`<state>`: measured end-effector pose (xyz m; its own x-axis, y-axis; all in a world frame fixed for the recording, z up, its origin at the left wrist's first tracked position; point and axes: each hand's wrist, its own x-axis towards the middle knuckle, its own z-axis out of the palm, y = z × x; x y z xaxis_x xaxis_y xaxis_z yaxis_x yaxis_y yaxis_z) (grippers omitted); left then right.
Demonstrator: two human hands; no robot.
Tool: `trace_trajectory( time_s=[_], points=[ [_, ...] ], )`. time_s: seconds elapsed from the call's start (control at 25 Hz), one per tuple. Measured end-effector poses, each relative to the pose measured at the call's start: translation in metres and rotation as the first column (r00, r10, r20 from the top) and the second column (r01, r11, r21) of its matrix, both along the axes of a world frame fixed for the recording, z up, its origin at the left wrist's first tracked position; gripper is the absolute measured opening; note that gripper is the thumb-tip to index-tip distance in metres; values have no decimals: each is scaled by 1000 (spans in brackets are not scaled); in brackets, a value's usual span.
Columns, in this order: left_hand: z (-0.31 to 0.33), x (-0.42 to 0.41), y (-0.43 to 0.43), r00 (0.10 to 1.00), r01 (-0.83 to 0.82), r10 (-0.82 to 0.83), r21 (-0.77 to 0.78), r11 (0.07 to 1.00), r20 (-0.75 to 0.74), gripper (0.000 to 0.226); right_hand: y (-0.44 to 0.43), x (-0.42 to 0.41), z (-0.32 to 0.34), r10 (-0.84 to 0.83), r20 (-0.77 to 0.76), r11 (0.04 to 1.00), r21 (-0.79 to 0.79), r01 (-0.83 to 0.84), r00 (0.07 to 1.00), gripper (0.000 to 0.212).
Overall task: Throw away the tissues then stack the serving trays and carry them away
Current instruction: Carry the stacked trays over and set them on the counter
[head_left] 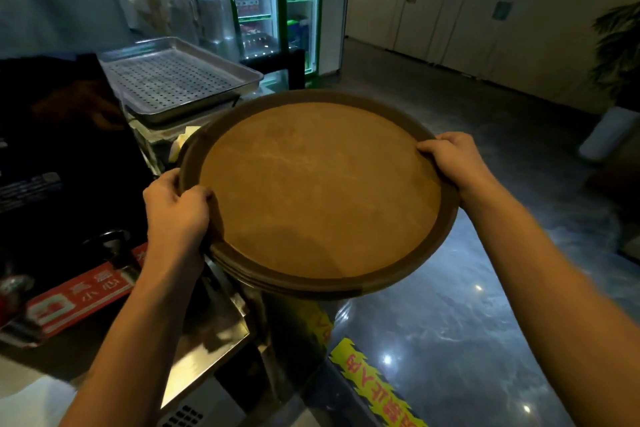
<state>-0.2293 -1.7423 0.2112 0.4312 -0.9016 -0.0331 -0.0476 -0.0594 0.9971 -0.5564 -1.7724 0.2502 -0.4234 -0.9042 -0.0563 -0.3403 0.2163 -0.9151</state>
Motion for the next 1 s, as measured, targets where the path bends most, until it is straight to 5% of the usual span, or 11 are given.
trace_trajectory(
  time_s=[0.48, 1.0],
  points=[
    [-28, -33, -54, 954, -291, 296, 93, 952, -47, 24, -150, -11, -16, 257, 136, 961, 72, -268, 957, 7],
    [-80, 4, -85, 901, -427, 434, 194, 883, 6, 36, -199, 8, -47, 325, 163, 932, 114, -345, 932, 6]
  ],
)
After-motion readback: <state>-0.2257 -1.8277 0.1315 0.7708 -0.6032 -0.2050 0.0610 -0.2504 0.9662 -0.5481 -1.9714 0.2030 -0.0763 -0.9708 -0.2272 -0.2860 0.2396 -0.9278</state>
